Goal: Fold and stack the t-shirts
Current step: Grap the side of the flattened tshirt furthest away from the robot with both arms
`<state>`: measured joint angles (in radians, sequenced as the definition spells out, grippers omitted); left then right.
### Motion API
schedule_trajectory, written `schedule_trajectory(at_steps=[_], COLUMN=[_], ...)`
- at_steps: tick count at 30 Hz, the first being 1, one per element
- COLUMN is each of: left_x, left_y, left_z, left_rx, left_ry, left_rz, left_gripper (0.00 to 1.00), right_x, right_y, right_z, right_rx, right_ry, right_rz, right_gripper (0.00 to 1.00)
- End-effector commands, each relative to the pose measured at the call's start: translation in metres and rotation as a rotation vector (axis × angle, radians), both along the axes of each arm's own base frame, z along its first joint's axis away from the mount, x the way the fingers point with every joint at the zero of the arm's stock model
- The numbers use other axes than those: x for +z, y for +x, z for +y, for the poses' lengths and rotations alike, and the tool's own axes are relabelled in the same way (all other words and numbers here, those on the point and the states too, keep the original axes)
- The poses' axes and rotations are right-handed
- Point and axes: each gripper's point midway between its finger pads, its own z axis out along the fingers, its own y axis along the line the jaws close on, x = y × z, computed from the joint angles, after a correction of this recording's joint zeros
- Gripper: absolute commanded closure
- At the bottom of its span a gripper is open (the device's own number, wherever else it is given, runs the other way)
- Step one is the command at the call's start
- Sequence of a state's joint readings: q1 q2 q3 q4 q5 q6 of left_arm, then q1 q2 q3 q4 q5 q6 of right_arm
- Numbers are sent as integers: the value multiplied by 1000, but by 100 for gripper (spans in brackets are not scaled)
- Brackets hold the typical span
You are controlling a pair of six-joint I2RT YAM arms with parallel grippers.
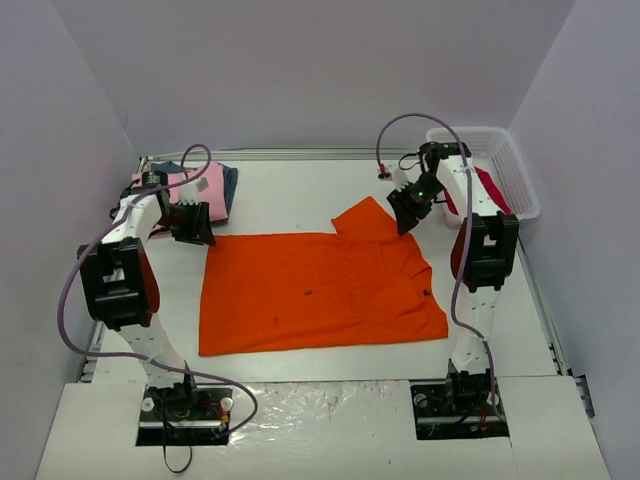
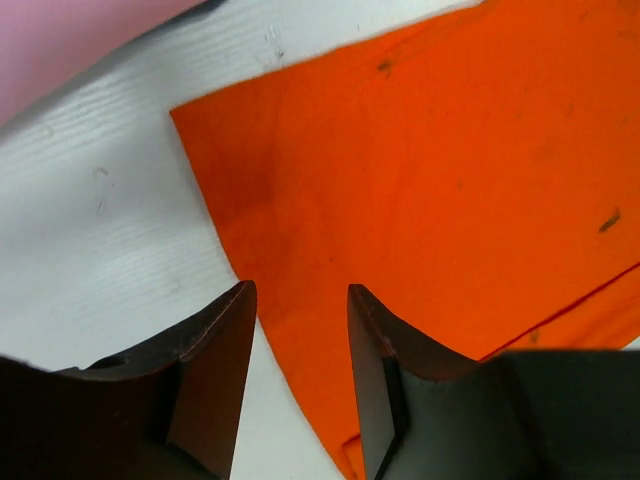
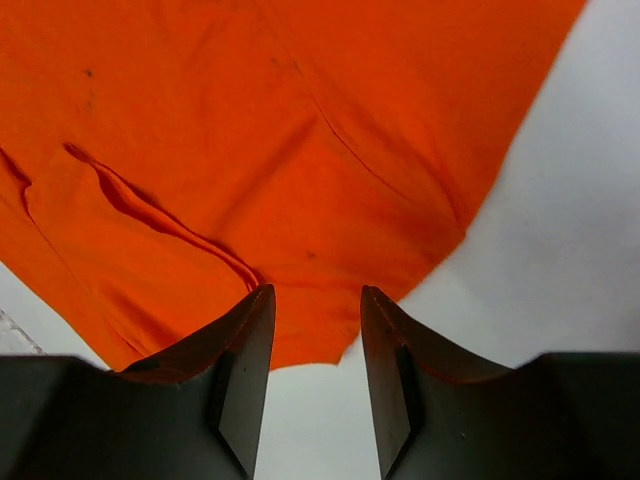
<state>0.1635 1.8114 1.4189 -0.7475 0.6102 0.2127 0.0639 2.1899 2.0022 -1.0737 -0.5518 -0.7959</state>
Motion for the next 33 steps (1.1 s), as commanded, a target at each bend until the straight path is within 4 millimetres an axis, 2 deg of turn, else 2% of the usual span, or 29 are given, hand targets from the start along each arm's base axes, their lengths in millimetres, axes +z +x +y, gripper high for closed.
schedule_trajectory(at_steps=[1,3,7,13,19,27,29,33], left_x=[-1,-5,-35,-60,-69,-76,-78,-81], left_y=[19,27,40,54,63,63,63,66], left_z=[-5,-2,3,13,20,10,8,14], left_rx=[54,67,111,145,173,136,135,160], left_ry=[-88,-109,-122,-85,-49,-23,-6,43], left_rz=[14,24,88,99,82,85,85,95], left_gripper=[60,59,59,59,59,55,56,66], right_x=[7,0,-10,-14,-23,-30,-32,-32], right_y=[-4,-3,-3,-8,-14,-17,-17,-17], right_z=[14,16,16,17,16,14,13,13], right_rx=[3,5,13,27,42,48,47,47], right_ry=[22,25,10,11,0,-7,-12,-15], right_rz=[34,53,70,85,111,127,132,132], right_gripper=[64,64,64,64,64,65,65,65])
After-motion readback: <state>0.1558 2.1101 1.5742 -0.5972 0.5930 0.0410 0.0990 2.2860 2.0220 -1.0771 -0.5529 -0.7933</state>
